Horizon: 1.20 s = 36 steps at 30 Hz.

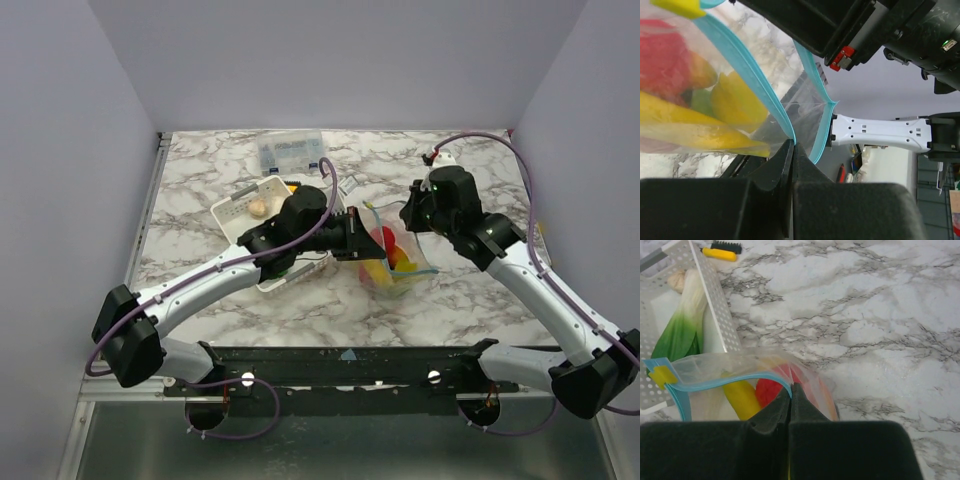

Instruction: Place the food in the zip-top bag and seal the zipper

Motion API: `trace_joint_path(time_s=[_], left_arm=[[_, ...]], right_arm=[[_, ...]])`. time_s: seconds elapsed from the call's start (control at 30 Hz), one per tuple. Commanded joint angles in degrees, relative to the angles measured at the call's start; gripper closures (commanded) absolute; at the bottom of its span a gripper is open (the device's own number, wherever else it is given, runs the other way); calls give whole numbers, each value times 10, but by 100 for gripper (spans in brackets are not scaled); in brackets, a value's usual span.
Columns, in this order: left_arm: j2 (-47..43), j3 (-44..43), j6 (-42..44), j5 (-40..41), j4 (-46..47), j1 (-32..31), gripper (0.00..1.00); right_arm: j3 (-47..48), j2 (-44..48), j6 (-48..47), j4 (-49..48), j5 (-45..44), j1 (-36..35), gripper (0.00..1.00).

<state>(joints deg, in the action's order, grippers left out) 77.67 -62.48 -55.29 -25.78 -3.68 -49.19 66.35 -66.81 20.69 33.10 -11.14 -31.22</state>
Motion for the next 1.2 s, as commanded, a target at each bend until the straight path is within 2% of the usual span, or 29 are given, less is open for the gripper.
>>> trace_joint_path(time_s=[0.0,0.07,0.23,0.37,0.47,0.53,0.67,0.7,0.77,0.8,0.87,0.93,1.03,1.17], left_arm=[[-14,23,18,-31,42,2,91],[-27,43,59,-45,38,13,77],[-112,70,180,-71,-9,74,52],[-188,65,289,-49,-42,133,41],[-230,61,353,-6,-38,159,38],[-264,90,374,6,22,170,35],[-312,190,456,-32,227,174,2],[-301,198,498,-61,239,175,2],[-254,166,587,-101,164,176,2],[-230,156,593,-108,151,184,2],[-178,158,563,-165,192,212,2],[-137,128,558,-208,174,224,4],[-95,115,618,-278,160,239,3],[-12,78,635,-353,121,262,10]], right_arm=[[-14,20,-34,-19,77,-2,99],[-21,18,-49,-27,94,-1,99],[-14,-5,-78,-11,124,-2,99],[-5,-17,-88,-8,145,0,99],[-5,-25,-95,-7,173,3,99],[-9,-30,-103,-14,211,5,99],[-10,-42,-103,-19,243,8,99],[-10,-44,-103,-21,246,9,99],[-6,-50,-106,-21,259,13,99],[-4,-53,-108,-22,266,15,99],[0,-60,-112,-17,279,20,99],[1,-64,-121,-11,298,28,99],[-4,-61,-127,-10,319,42,99],[-7,-73,-134,-17,353,53,99]])
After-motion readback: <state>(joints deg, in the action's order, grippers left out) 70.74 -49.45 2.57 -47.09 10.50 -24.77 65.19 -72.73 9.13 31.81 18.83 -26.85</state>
